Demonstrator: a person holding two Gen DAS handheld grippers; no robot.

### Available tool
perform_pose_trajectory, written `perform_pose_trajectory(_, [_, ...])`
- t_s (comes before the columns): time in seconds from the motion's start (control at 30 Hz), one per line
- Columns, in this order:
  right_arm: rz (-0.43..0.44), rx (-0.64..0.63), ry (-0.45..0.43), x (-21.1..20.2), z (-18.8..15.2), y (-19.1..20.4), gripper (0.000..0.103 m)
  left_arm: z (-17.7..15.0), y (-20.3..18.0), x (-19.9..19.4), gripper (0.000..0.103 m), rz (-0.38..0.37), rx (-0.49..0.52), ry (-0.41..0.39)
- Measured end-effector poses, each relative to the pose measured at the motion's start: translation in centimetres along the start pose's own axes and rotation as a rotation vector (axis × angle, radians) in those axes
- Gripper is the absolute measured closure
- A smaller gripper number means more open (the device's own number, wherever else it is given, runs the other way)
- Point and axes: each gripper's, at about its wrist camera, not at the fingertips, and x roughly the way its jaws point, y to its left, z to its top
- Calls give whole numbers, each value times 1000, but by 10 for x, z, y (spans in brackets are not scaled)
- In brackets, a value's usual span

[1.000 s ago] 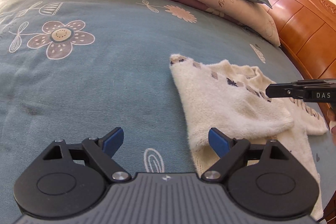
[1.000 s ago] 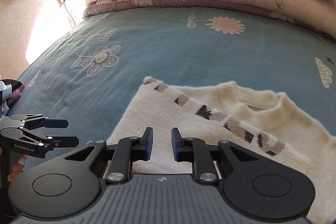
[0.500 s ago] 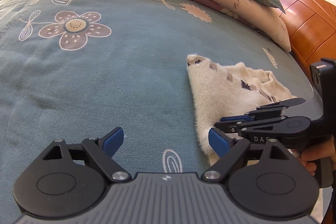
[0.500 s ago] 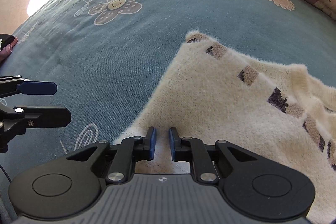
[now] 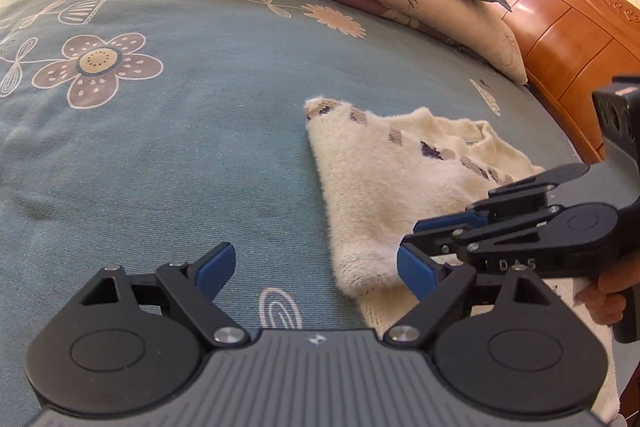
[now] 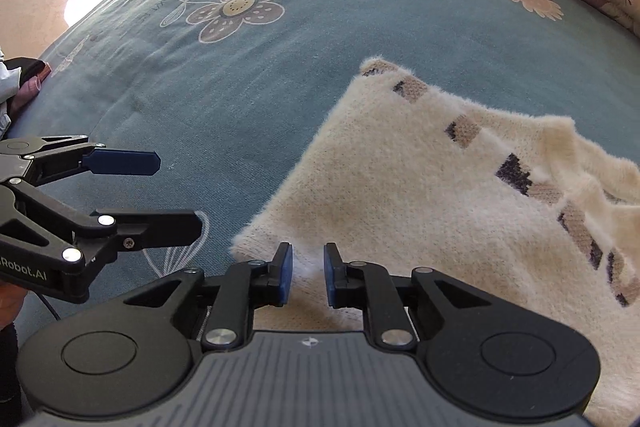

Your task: Fold clothes

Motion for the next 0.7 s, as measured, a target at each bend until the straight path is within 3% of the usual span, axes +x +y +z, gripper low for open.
perform_pose_trajectory(0.2, [-41,71,-65,-28,21,-38,83,-11,-41,20,15,-191,171,-131])
perform_pose_trajectory(0.33, [6,51,-59,-8,37,-31,83,-12,-33,30,15,-236,132,-141])
perform_pose_trajectory(0.47, [38,5,-45,18,48,-17,83,-15,-14,45,15,-339,28,-85])
perform_pose_trajectory(0.57, [65,-12,-34,36,54,-12,83,-17,-12,49,14,-360,26,-76])
perform_pose_trajectory(0.7, [66,-18,-23,56,52,-12,85,-21,-20,51,13,-322,72,-69])
